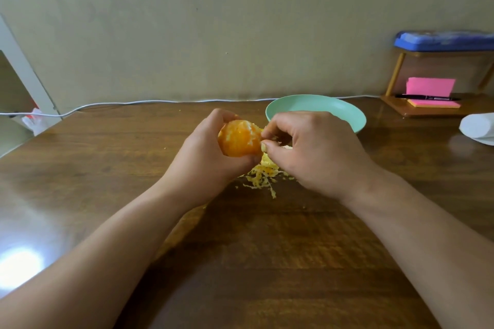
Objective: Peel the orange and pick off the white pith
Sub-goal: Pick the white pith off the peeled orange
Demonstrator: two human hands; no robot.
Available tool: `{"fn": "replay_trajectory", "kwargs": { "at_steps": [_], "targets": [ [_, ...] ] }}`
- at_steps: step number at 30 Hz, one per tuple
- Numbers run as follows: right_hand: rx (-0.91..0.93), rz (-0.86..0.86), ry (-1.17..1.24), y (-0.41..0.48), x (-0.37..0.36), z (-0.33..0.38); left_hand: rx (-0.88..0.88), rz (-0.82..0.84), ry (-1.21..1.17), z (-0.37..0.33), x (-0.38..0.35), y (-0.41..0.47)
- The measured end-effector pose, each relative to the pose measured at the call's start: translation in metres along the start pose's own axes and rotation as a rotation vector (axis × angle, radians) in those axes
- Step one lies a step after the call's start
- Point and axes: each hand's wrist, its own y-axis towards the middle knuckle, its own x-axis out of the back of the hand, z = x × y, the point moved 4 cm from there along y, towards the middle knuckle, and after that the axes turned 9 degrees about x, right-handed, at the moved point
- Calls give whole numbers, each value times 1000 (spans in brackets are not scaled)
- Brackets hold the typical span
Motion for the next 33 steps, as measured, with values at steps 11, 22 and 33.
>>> {"fn": "replay_trajectory", "kwargs": {
  "at_steps": [11,22,33],
  "targets": [
    [-27,42,-24,0,-4,2,-108,-52,127,-1,-3,1],
    [-55,-45,70,-2,-13,0,-125,-62,116,-2,-5,0],
    [-86,-97,197,-3,-14,-6,-116,-36,31,-2,-5,-1]
  ]
}}
